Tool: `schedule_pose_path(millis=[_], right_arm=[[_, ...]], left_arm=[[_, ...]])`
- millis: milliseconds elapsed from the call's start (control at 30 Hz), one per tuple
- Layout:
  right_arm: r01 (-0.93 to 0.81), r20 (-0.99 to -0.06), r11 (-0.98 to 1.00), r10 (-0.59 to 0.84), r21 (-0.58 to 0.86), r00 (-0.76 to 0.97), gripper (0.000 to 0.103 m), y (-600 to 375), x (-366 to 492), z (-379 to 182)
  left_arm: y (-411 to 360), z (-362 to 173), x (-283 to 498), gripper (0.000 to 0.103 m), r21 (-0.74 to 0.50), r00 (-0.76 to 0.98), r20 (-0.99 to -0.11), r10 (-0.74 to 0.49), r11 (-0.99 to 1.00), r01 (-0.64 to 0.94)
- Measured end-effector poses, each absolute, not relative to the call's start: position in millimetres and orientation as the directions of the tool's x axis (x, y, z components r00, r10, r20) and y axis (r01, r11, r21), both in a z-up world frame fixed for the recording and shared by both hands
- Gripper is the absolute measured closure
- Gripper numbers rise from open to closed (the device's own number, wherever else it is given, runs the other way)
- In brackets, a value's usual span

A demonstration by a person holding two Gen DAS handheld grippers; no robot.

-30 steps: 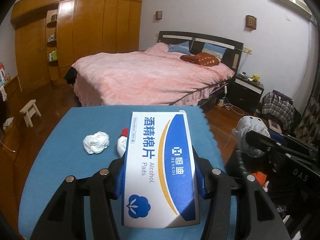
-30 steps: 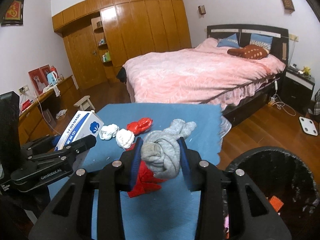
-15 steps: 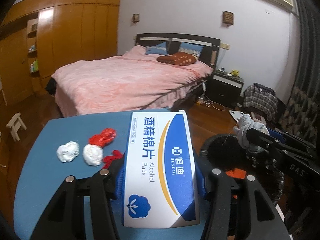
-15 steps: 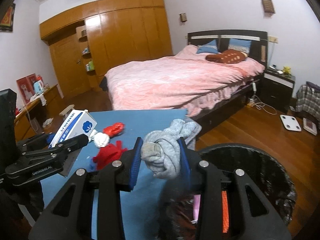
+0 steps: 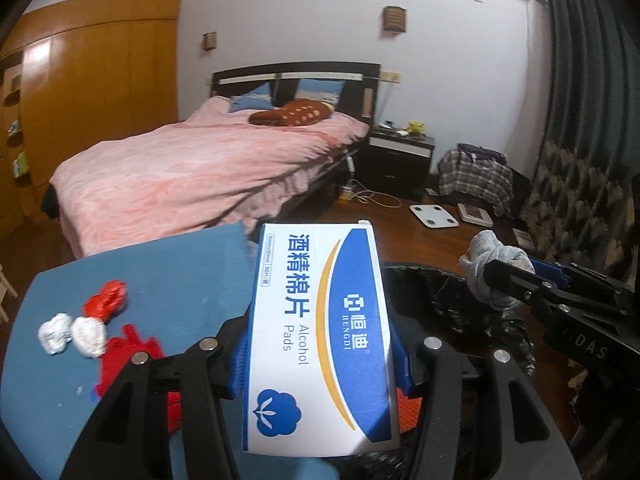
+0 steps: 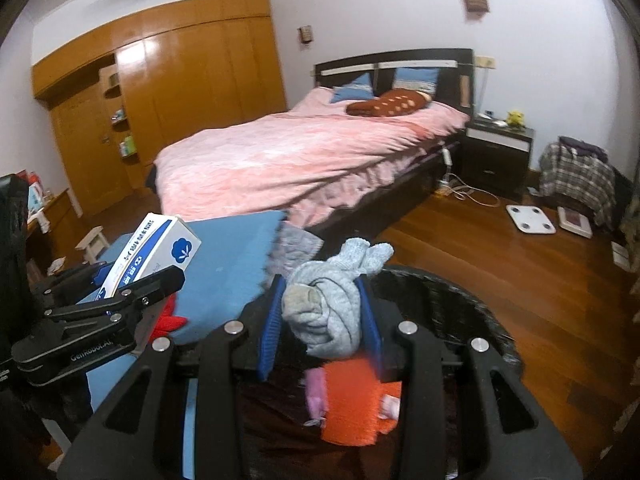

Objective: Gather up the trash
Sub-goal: 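Carry box and sock over the bin and open both tools, then bring both tools back over the table pile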

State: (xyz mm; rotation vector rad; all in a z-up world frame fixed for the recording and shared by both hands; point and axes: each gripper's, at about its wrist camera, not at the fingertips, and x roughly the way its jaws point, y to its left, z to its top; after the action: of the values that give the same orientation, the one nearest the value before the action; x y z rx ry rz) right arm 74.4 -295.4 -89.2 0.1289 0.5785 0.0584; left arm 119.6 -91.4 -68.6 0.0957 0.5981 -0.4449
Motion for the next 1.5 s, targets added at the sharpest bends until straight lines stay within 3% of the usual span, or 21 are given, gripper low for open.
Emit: schedule_pose_path(millis=[333, 433, 600, 667, 767, 1500], right_arm=[[0.087, -0.587, 0.986, 0.011, 0.139, 0.809, 0.068, -339, 72, -123], [0.116, -0.597, 0.985, -0.016, 0.129, 0.802, 0.062, -348, 71, -129], [0.152, -0.592, 0.985, -0.074, 0.083, 0.803, 0.032, -353, 65, -133], [0.163, -0.579, 0.984, -0.089, 0.078, 0.810, 0.012, -353, 63, -132], [0.159, -0.567, 0.983, -0.080, 0.092, 0.820, 0.006, -350, 61, -129], [-0.113, -0.549, 0.983, 0.174, 0.143, 0.818, 0.006, -205, 103, -103]], left_arm=[[-149, -89, 134, 0.049, -0.045, 0.686, -0.582, -0.435, 0.861, 0.507], [-157, -92, 137, 0.045, -0.063, 0.657, -0.596, -0.462, 0.842, 0.535], [-152, -91, 136, 0.027, -0.052, 0.667, -0.588, -0.457, 0.844, 0.533], [-145, -89, 135, 0.021, -0.044, 0.679, -0.585, -0.443, 0.854, 0.519], [-130, -86, 134, 0.013, -0.032, 0.700, -0.583, -0.413, 0.872, 0.488], [46, -68, 113, 0.009, -0.018, 0.833, -0.532, -0.153, 0.985, 0.170]])
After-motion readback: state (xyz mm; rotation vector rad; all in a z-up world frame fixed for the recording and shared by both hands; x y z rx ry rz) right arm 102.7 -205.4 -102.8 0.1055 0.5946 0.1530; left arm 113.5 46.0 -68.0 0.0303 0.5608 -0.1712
